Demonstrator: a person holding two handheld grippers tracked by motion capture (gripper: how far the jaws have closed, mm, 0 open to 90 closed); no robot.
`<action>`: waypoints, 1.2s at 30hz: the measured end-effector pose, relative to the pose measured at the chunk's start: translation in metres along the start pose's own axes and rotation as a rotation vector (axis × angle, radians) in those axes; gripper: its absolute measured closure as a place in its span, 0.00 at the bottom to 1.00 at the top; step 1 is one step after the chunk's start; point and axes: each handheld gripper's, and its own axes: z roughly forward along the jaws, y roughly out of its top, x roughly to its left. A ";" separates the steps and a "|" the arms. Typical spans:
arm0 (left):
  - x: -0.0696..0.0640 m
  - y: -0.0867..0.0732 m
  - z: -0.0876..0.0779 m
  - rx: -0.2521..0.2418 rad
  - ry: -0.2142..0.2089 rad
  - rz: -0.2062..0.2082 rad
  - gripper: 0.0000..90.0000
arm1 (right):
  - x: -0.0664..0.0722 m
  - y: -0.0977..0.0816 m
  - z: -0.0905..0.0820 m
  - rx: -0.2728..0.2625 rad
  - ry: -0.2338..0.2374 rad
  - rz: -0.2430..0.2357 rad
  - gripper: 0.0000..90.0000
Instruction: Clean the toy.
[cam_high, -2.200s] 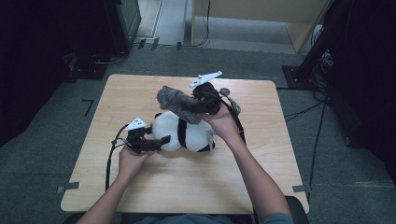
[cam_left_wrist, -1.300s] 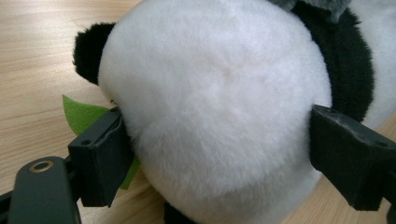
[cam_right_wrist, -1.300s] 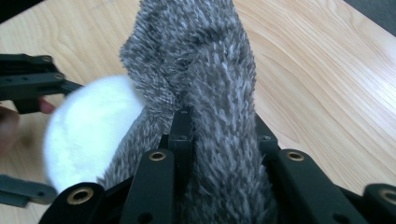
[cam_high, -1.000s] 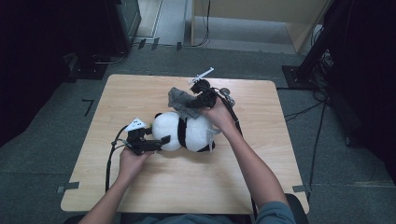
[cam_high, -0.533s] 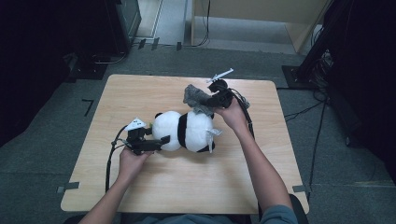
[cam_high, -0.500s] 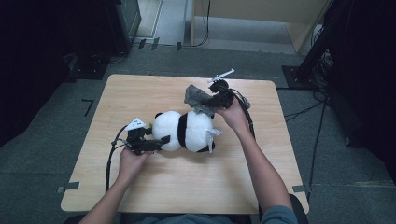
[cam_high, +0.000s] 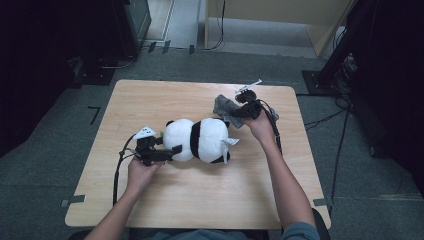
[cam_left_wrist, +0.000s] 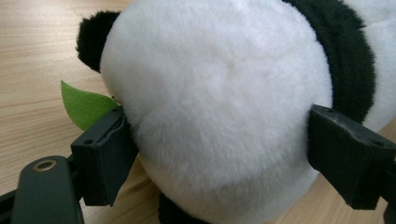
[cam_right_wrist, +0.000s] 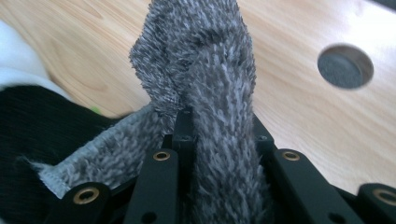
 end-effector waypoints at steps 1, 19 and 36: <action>0.000 0.000 0.000 0.000 0.000 0.001 0.15 | -0.002 -0.001 0.001 0.006 -0.003 0.004 0.81; 0.000 0.000 0.000 -0.001 0.001 0.002 0.15 | 0.029 0.029 -0.046 -0.111 0.052 -0.040 0.81; 0.000 -0.001 0.000 -0.007 -0.001 0.004 0.15 | 0.111 0.093 -0.035 -0.114 0.119 -0.180 0.81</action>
